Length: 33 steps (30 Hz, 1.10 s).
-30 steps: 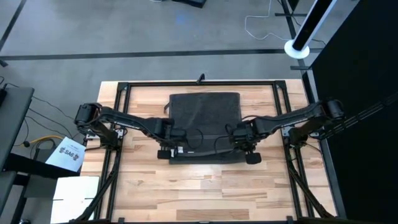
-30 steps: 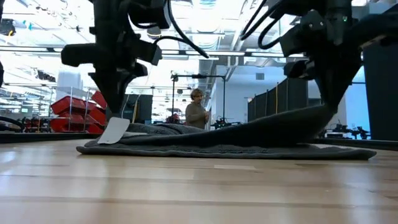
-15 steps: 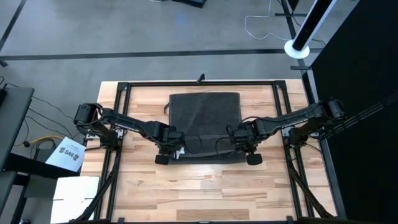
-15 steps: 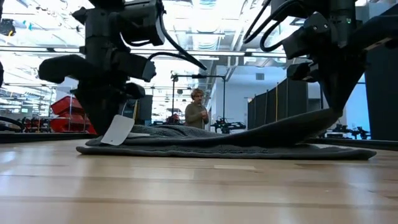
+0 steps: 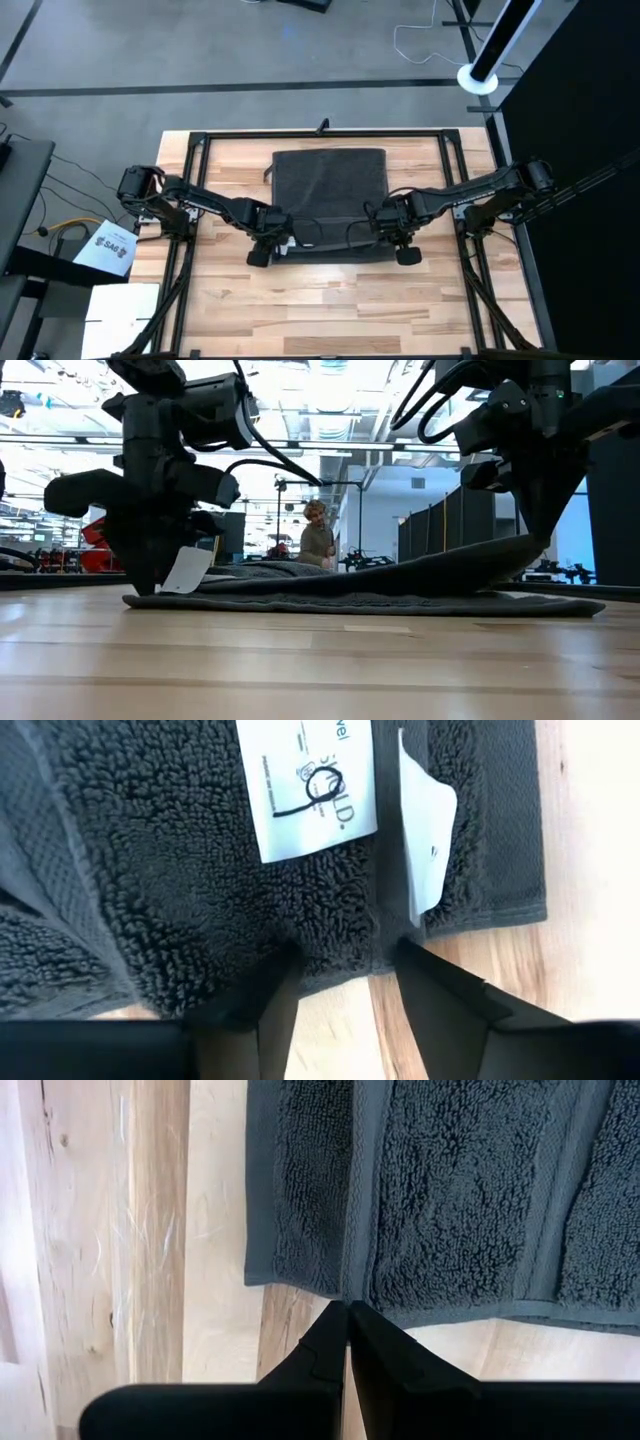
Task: Roll towel
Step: Fold the black towel
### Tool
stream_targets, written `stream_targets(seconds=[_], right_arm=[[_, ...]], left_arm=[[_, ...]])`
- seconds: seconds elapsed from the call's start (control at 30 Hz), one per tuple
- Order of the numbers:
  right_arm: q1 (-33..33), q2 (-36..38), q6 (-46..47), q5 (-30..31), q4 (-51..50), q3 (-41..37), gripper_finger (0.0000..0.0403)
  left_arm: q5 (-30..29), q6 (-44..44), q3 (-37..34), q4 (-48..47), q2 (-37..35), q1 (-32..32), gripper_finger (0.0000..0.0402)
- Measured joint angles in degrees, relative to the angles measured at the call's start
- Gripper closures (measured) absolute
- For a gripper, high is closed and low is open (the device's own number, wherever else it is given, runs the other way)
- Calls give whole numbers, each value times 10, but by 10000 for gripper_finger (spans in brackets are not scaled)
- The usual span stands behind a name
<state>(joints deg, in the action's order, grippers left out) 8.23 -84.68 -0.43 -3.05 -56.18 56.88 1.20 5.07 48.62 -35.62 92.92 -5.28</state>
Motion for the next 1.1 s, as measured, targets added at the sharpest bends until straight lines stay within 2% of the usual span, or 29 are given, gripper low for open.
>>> stream_targets(seconds=[0.1, 0.2, 0.27, 0.43, 0.67, 0.83, 1.03, 1.1], right_arm=[[-1, 0, 0, 0, 1, 0, 403], [-1, 0, 0, 0, 2, 0, 403], [-1, 0, 0, 0, 2, 0, 403], [-1, 0, 0, 0, -7, 2, 403], [-1, 2, 19, 0, -88, 46, 403], [0, 3, 20, 0, -106, 61, 403], [1, 4, 29, -40, -139, 63, 403], [1, 4, 30, -52, -139, 62, 403]], left_arm=[[-10, -4, 0, 5, 0, 0, 311], [-13, -4, 0, 6, 1, 0, 375], [-15, -4, 0, 5, 1, 0, 392], [-20, 4, 34, -54, 5, 0, 400], [-40, 26, 92, -138, 3, 9, 401], [-38, 24, 125, -175, -16, 13, 401], [37, 33, 154, -176, -45, 13, 401], [44, 34, 150, -175, -47, 13, 401]])
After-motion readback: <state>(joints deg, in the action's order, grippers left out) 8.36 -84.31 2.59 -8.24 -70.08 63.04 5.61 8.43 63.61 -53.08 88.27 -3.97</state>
